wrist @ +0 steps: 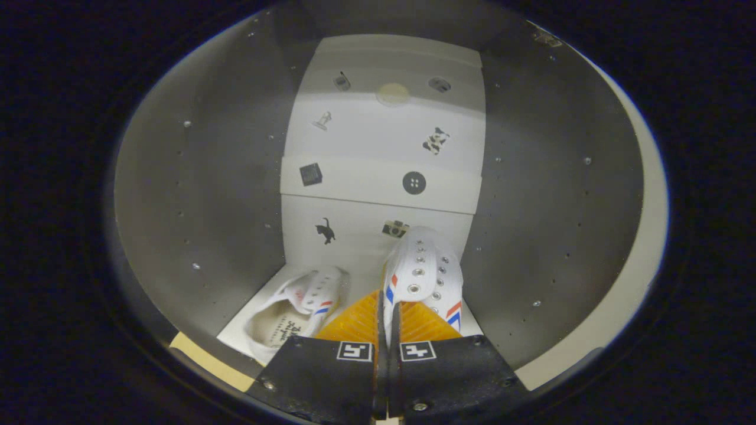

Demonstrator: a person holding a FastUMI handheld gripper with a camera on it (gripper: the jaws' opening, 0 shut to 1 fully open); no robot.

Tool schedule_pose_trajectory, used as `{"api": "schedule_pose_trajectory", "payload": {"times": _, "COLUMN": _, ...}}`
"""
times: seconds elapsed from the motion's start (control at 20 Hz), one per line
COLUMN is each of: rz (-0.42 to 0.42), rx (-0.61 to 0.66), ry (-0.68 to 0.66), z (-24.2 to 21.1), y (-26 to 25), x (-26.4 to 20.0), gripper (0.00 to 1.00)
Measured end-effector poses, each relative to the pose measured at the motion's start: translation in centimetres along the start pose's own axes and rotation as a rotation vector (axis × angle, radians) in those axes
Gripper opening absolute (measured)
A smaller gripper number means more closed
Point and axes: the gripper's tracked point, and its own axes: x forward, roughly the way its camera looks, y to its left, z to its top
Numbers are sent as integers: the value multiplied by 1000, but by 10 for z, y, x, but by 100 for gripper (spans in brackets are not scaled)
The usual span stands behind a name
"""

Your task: Open the shoe cabinet door, grab the shoes and put them into the shoe cabinet, then close the shoe cabinet door.

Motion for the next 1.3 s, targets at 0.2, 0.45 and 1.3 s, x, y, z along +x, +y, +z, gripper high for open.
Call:
{"api": "schedule_pose_trajectory", "payload": {"times": 0.2, "rz": 3, "rx": -15, "ry": 36, "z": -19, "y": -7, "x": 34, "gripper": 4}}
{"api": "schedule_pose_trajectory", "payload": {"times": 0.45, "rz": 76, "rx": -6, "ry": 60, "z": -32, "y": 9, "x": 51, "gripper": 6}}
{"api": "schedule_pose_trajectory", "payload": {"times": 1.3, "rz": 87, "rx": 92, "ry": -95, "z": 34, "y": 31, "x": -120, "gripper": 98}}
